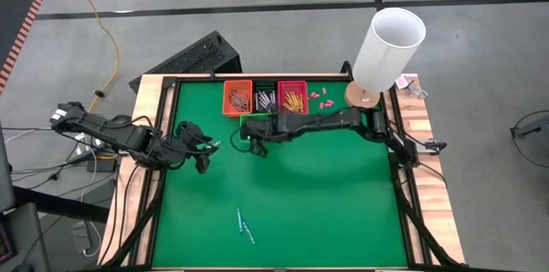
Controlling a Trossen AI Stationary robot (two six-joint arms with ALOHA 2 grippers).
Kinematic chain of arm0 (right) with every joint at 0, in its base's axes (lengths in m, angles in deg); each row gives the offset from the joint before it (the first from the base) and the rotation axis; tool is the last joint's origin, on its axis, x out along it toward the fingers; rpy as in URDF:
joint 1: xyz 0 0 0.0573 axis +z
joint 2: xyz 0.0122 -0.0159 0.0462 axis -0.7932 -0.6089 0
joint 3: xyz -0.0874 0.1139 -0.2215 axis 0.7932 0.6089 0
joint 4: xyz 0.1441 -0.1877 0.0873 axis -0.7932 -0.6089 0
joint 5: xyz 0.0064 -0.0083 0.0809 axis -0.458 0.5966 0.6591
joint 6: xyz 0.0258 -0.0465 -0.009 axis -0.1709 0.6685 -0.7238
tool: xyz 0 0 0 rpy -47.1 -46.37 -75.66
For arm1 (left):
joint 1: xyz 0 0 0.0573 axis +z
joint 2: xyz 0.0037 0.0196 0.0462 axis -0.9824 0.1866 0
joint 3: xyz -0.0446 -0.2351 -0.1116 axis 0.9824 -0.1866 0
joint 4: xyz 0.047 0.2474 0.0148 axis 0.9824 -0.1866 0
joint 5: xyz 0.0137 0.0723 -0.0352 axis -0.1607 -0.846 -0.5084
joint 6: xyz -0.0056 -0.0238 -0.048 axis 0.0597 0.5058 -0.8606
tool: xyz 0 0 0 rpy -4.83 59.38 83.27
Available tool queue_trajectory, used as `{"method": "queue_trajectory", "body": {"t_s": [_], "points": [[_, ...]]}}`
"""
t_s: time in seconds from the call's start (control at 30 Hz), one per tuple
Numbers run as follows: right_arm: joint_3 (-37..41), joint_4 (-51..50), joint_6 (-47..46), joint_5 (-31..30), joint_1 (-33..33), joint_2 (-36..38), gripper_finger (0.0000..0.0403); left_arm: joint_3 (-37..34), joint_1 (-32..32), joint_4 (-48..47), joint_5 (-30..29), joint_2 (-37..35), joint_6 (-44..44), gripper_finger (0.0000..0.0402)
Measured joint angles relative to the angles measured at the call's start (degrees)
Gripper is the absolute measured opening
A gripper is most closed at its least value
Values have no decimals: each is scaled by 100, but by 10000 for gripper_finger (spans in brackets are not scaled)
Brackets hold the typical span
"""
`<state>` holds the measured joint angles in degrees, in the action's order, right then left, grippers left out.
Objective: Sort crayons
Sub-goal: Put a blue crayon in the green basket, then wrap was successfully made it
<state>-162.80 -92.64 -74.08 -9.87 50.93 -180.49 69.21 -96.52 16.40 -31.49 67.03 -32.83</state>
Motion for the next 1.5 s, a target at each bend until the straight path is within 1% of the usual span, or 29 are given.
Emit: {"method": "queue_trajectory", "body": {"t_s": [0.27,0.43,0.5,0.73,0.9,1.07,1.2,1.33,1.4,1.43,1.5], "points": [[-2,-154,509,36,-222,0,5,0,2,-5,-19,0,1,197],[-2,-241,576,500,-328,-44,11,0,1,-5,-24,0,-12,197],[0,-288,575,569,-362,-52,24,0,1,-5,-27,0,-6,197],[-2,-224,380,595,-504,-52,91,0,0,-5,-26,0,-9,197],[-2,-241,358,603,-405,-33,112,2,2,-5,-28,0,17,197],[-135,-358,148,634,19,52,113,2,2,-5,-31,0,35,197],[-309,-309,-256,872,612,57,113,2,1,-5,-31,-2,36,197],[-297,399,-1046,857,1410,52,113,2,2,-5,-25,-2,-56,197],[-99,1176,-1256,608,1832,50,113,2,2,-5,-9,-2,-118,197],[49,1636,-1270,364,2040,50,113,2,0,-5,6,-2,-122,197],[353,2491,-1277,-327,2420,38,113,2,0,-5,11,-1,-139,197]]}}
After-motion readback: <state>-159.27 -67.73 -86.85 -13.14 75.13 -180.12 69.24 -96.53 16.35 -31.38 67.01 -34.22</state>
